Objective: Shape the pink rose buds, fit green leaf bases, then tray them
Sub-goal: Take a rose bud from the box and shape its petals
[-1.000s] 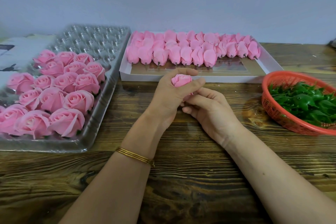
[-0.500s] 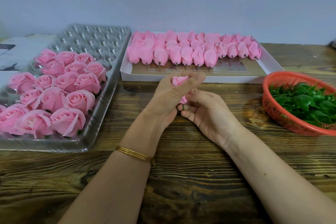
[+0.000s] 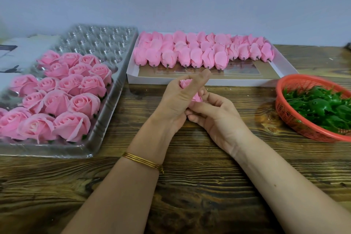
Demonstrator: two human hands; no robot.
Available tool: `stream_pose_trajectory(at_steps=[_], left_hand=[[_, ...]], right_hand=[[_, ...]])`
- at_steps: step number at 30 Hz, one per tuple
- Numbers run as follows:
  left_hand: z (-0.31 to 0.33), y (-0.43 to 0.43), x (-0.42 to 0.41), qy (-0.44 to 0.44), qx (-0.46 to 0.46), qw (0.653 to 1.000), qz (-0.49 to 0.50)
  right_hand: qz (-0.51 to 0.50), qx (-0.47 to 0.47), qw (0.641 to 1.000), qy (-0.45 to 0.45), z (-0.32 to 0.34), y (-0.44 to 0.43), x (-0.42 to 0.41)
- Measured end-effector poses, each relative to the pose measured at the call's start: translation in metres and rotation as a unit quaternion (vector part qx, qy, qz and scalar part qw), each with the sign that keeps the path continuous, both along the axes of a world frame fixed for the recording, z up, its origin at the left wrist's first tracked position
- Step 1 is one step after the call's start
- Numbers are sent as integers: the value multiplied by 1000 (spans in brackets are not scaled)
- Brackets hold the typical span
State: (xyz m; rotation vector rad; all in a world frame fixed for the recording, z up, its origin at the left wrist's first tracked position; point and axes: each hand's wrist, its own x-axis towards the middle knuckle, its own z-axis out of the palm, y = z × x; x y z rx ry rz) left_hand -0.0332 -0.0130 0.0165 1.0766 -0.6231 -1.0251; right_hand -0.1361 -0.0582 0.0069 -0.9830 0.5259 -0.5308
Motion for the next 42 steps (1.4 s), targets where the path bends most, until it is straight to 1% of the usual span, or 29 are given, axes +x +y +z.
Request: stream_pose_trajectory(at_steps=[6,15,20,26,34,37,42], left_hand=[[0,8,8,-24,-10,998,-64],[3,14,12,-46,-1,993,-104],[3,11,10,-60,9,996,-69],[0,6,5,-83,5,997,-9],[-1,5,5,-100,-3,995,-10],[-1,5,6,-81,1,997,9],[-3,2,9,-35,-2,995,95]], right_hand=[[32,40,999,-16,1,-6,-4],[50,52,997,-7,2,-8,-5],[54,36,998,6,4,-5,-4],[29,50,998,1,4,-6,-3],[23,37,999,-9,3,-6,-4],[18,33,999,0,3,-7,-4],[-12,6,999,34,1,-11,-4]])
